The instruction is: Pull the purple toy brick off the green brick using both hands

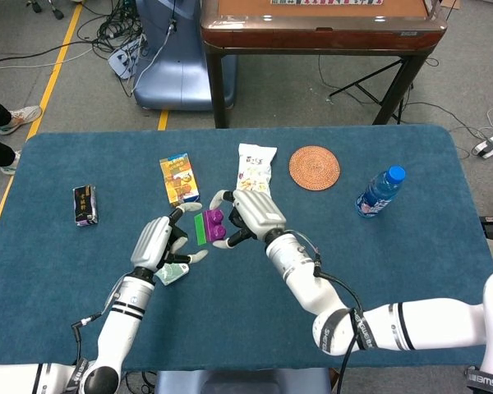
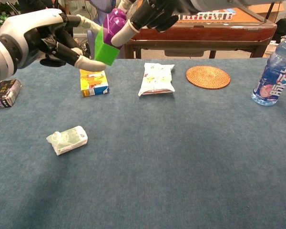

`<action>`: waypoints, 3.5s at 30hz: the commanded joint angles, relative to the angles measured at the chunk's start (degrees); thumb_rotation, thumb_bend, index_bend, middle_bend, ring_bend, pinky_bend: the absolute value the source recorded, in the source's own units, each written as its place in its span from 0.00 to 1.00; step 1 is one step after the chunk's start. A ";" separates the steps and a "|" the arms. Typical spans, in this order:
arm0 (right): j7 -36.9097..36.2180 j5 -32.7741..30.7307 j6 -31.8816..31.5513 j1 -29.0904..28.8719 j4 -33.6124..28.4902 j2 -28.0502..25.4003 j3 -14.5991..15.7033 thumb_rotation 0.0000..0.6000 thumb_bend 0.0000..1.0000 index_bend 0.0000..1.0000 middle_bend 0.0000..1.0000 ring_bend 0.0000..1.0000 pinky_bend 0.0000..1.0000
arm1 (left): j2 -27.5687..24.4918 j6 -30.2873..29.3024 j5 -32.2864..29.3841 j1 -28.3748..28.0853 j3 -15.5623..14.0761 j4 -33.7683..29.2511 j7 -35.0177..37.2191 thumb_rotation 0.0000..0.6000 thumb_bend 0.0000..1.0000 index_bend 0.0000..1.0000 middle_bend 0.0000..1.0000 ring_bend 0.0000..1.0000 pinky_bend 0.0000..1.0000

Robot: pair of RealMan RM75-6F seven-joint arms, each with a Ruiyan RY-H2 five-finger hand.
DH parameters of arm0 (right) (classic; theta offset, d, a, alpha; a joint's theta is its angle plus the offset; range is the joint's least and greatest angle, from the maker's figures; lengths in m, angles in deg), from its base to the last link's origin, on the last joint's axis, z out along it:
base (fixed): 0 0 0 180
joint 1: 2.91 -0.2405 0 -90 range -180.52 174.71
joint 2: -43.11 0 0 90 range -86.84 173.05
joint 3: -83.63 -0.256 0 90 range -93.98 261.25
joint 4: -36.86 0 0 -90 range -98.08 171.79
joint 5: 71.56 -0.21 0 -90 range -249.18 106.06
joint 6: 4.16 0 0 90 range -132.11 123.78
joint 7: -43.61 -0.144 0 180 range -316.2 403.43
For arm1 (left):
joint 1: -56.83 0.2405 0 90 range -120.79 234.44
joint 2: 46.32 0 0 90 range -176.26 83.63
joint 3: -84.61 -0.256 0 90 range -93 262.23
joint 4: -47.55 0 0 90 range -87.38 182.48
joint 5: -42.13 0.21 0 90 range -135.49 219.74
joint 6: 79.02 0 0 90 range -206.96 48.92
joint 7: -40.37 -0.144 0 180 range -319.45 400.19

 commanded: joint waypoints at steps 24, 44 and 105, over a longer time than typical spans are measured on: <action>-0.88 -0.15 2.60 -0.45 1.22 0.60 1.01 1.00 0.14 0.60 1.00 1.00 1.00 | 0.82 0.55 -1.34 -0.02 0.68 -0.02 0.56 1.00 0.00 0.47 1.00 1.00 1.00; -1.77 -0.10 4.22 -0.95 1.91 0.66 1.73 1.00 0.14 0.60 1.00 1.00 1.00 | 0.21 2.14 -2.05 -0.11 0.57 -0.24 1.78 1.00 0.00 0.58 1.00 1.00 1.00; -9.48 8.13 5.99 2.91 1.54 -0.02 1.90 1.00 0.14 0.61 1.00 1.00 1.00 | 2.53 1.19 0.09 -0.50 -1.02 1.85 -0.65 1.00 0.00 0.68 1.00 1.00 1.00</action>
